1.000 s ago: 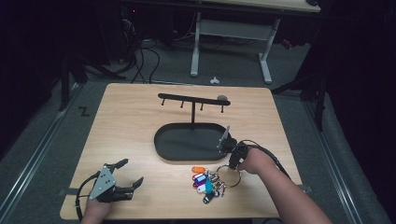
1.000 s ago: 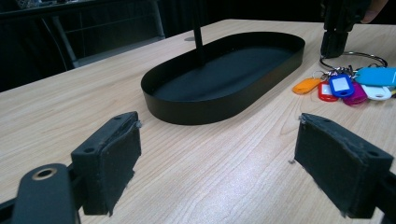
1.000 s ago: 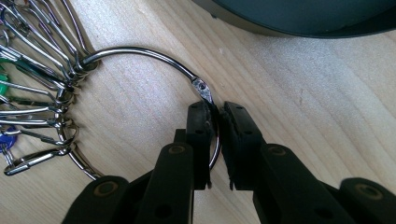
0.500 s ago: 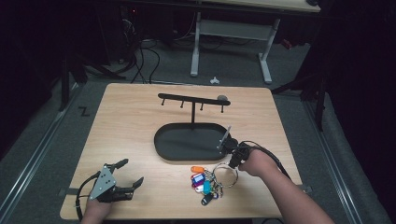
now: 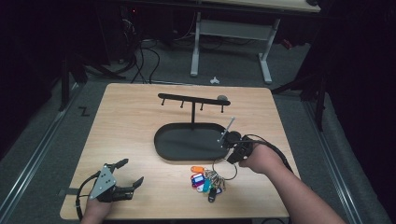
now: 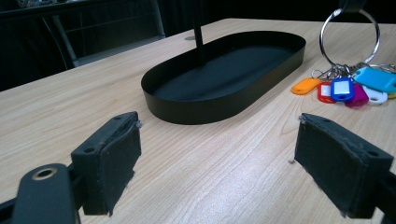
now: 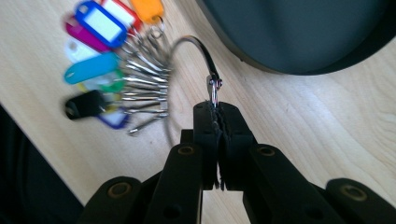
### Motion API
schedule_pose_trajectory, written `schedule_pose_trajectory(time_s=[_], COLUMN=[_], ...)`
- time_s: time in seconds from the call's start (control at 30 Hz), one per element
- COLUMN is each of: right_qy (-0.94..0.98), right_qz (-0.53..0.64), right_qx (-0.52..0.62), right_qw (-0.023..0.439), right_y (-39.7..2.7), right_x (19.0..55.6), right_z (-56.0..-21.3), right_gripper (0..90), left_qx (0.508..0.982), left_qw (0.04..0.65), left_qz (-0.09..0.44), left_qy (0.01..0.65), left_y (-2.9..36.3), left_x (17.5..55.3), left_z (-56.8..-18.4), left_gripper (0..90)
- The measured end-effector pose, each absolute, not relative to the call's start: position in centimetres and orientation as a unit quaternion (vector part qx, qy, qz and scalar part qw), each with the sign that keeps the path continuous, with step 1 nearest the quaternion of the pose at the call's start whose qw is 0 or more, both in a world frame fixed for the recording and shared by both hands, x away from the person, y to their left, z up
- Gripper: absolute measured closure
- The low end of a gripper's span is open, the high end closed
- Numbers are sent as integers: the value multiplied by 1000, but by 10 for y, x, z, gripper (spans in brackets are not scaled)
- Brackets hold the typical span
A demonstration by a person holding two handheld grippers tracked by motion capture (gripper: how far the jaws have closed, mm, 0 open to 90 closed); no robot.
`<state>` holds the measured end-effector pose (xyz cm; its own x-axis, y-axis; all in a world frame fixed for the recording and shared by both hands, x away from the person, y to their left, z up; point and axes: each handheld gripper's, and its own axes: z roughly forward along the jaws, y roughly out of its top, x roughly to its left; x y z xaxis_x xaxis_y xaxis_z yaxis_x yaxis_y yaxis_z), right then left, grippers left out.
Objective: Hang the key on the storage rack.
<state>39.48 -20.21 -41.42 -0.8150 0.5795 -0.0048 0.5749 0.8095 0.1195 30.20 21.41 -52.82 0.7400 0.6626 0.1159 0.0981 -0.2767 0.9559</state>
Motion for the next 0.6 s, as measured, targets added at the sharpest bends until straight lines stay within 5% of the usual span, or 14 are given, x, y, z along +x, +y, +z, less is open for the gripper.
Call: schedule_pose_trajectory(time_s=[0.6], right_qy=[947], right_qz=[77], right_qx=[308], right_qw=[56], right_y=[-204], right_x=[391], right_z=[-340], right_gripper=[875], left_qx=[756], left_qw=[547], left_qz=[257], left_qy=[253], left_y=[214], left_x=[302], left_z=[-528], left_gripper=[150])
